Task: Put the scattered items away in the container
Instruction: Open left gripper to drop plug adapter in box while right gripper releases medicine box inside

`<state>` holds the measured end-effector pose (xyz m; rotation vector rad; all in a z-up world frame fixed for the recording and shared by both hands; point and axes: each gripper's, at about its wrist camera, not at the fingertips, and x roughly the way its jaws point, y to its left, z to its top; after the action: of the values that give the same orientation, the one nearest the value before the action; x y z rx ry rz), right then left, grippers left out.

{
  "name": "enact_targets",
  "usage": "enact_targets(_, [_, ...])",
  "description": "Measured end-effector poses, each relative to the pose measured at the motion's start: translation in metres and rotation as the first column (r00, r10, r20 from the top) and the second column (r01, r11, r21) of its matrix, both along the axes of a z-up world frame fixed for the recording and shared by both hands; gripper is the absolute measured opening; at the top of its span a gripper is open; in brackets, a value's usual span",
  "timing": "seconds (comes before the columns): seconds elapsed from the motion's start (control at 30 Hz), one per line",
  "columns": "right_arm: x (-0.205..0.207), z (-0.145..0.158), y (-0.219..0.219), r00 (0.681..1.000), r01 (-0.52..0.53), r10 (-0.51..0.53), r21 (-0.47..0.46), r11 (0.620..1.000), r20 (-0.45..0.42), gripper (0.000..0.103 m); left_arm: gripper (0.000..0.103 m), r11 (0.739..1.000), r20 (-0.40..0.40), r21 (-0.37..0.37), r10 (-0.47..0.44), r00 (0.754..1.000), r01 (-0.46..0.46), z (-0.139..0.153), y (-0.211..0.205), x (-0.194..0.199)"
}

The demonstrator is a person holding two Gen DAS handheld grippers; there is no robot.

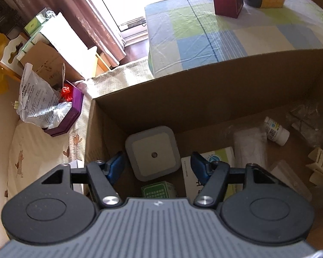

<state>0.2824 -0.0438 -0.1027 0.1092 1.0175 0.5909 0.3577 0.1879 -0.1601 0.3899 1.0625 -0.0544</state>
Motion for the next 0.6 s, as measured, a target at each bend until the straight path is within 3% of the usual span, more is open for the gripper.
enact_targets(0.6, [0.007,-0.016,0.034,1.0,-0.009,0.008,-0.063,0.998,-0.013,0.029,0.065,0.999,0.017,-0.053,-0.012,1.0,0.013,0.034,0.014,-0.032])
